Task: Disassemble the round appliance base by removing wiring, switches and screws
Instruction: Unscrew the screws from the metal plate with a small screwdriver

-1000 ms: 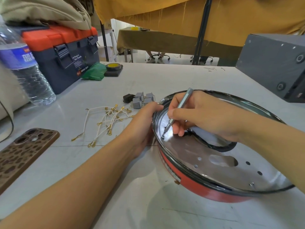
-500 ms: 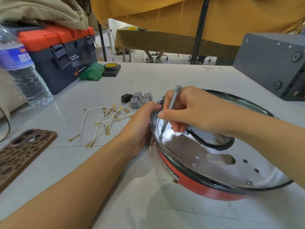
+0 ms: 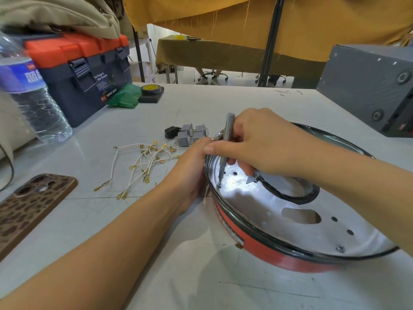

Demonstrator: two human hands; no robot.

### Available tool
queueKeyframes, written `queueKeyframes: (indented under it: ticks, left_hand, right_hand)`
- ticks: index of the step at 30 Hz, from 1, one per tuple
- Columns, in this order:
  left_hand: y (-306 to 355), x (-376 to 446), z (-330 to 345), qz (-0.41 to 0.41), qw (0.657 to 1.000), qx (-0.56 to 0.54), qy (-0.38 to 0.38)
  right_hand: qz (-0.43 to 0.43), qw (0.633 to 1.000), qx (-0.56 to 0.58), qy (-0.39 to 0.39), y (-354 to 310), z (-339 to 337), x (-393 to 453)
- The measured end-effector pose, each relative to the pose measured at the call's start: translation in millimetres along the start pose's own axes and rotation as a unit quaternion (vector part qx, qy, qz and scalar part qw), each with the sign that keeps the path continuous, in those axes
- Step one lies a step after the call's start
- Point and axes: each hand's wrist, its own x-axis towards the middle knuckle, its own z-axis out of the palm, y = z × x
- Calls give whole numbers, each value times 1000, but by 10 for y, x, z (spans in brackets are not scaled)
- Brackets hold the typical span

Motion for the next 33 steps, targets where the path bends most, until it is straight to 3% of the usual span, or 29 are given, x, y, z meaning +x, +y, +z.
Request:
queueKeyframes:
  ticks: [4, 15, 26, 33]
  left_hand:
    - [14, -13, 4, -4, 999, 25, 21]
    - [-3, -4, -5, -3, 997, 51, 55]
    - [26, -14, 43, -19, 998, 40, 34]
    - [24, -16, 29, -25, 998, 42, 37]
  right_hand:
    - [6, 998, 30, -56, -13, -26, 7]
    - [-28, 996, 19, -79, -13, -59, 8]
    - [-77, 989, 53, -114, 75, -143, 8]
    - [-36, 992, 62, -106, 104, -138, 14]
